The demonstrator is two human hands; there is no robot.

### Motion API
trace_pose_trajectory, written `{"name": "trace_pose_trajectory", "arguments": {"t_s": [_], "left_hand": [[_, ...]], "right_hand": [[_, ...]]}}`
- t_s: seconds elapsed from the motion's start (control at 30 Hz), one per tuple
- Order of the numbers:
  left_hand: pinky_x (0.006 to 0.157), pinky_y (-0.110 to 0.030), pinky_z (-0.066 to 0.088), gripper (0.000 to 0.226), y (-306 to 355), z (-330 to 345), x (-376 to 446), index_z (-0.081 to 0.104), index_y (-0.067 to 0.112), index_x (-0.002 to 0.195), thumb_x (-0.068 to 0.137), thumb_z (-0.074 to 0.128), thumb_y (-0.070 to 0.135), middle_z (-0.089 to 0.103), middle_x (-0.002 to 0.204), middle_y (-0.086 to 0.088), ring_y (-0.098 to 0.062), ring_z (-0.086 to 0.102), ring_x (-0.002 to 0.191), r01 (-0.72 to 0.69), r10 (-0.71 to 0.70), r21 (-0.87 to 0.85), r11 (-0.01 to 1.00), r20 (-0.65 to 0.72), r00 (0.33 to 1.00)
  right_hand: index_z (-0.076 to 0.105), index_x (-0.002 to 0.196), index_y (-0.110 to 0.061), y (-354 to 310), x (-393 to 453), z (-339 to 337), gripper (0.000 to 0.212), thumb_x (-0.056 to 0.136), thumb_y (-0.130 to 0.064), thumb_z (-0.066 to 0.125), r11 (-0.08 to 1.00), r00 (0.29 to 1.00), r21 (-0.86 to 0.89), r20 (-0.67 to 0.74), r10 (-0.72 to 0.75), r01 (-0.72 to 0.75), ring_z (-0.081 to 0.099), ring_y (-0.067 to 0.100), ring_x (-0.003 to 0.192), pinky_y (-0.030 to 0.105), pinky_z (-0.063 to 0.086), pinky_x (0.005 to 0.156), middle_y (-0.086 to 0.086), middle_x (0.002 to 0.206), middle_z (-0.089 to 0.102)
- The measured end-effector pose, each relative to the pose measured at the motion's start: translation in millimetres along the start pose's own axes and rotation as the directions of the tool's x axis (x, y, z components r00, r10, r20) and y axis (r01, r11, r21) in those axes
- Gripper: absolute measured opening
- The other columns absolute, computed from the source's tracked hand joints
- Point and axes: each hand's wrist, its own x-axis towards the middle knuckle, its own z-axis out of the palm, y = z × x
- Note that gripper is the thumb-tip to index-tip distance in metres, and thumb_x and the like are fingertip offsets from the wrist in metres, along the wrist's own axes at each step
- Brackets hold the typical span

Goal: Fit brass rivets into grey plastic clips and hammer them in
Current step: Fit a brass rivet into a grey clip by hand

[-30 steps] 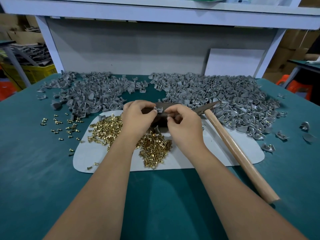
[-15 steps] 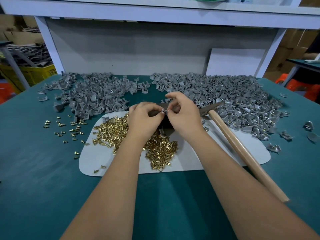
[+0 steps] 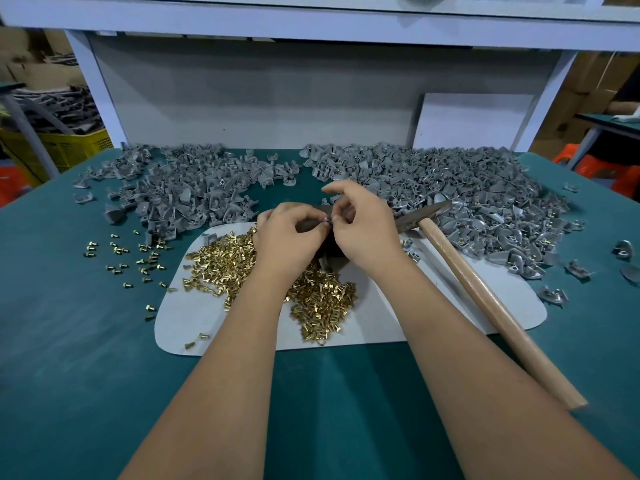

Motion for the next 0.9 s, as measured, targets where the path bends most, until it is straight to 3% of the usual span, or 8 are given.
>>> {"name": "trace_pose_trajectory", "arguments": {"t_s": [0.17,0.37,0.43,0.5,0.63,0.77,0.9], "left_hand": [[0.106,-0.038,0.026,0.009,-2.6,0.7,0.7,0.065,0.039,0.086,0.086,0.067,0.03,0.057,0.105,0.015,-0.022,0.036,0.124,0.001,-0.001,0.018,1.0,0.01,1.0],[0.107,-0.038,0.027,0.007,-1.3,0.8,0.7,0.066,0.038,0.085,0.087,0.067,0.031,0.056,0.105,0.014,-0.024,0.037,0.124,0.001,-0.001,0.019,1.0,0.001,1.0],[0.107,-0.04,0.028,0.007,-0.6,0.5,0.4,0.066,0.038,0.084,0.087,0.068,0.031,0.055,0.102,0.016,-0.023,0.037,0.123,0.009,-0.009,0.005,1.0,-0.002,1.0],[0.106,-0.038,0.03,0.009,-0.6,0.2,0.0,0.067,0.039,0.083,0.086,0.069,0.03,0.053,0.096,0.02,-0.02,0.037,0.121,0.004,-0.004,-0.022,1.0,-0.002,1.0],[0.103,-0.033,0.028,0.012,-1.0,0.6,-1.0,0.066,0.042,0.082,0.086,0.069,0.031,0.052,0.093,0.025,-0.019,0.035,0.119,0.009,-0.009,-0.038,0.999,-0.002,1.0],[0.107,-0.04,0.028,0.012,-1.2,0.6,-0.4,0.066,0.042,0.082,0.086,0.068,0.031,0.049,0.092,0.027,-0.022,0.035,0.123,0.012,-0.012,-0.031,0.999,-0.002,1.0],[0.109,-0.044,0.03,0.01,-1.6,0.6,-0.4,0.067,0.04,0.084,0.086,0.069,0.03,0.052,0.093,0.024,-0.024,0.036,0.125,0.017,-0.017,-0.044,0.999,0.002,1.0]], "right_hand": [[0.058,0.117,-0.036,-0.8,1.4,-4.4,0.053,0.082,0.003,0.052,0.98,0.991,-0.165,0.093,-0.098,0.112,0.053,0.016,0.079,0.041,0.05,0.08,-0.011,0.077,0.054],[0.061,0.118,-0.031,4.7,-3.9,-3.0,0.047,0.085,0.001,0.053,0.984,0.991,-0.128,0.068,-0.114,0.121,0.055,0.016,0.086,0.043,0.048,0.085,-0.013,0.081,0.057],[0.061,0.118,-0.029,7.7,-6.8,-3.9,0.047,0.085,0.003,0.053,0.997,0.995,-0.031,0.062,-0.074,0.077,0.055,0.014,0.087,0.036,0.049,0.085,-0.012,0.084,0.058],[0.061,0.118,-0.027,9.5,-8.4,-7.0,0.047,0.085,0.006,0.052,0.995,0.999,0.102,0.04,-0.006,0.002,0.055,0.004,0.087,0.02,0.048,0.081,-0.01,0.092,0.06],[0.066,0.1,-0.024,10.2,-6.6,-14.0,0.032,0.087,0.001,0.052,0.975,0.994,0.199,-0.034,0.106,-0.097,0.054,-0.001,0.087,0.01,0.04,0.074,-0.003,0.104,0.061],[0.068,0.089,-0.019,7.9,-5.2,-12.0,0.012,0.088,-0.009,0.062,0.986,0.996,0.14,-0.011,0.088,-0.086,0.053,-0.003,0.078,0.001,0.039,0.068,-0.009,0.094,0.054],[0.068,0.083,-0.018,7.1,-2.0,-8.9,0.006,0.085,-0.013,0.067,0.994,0.997,0.078,-0.013,0.079,-0.078,0.052,0.0,0.074,0.012,0.042,0.071,-0.008,0.091,0.051]]}}
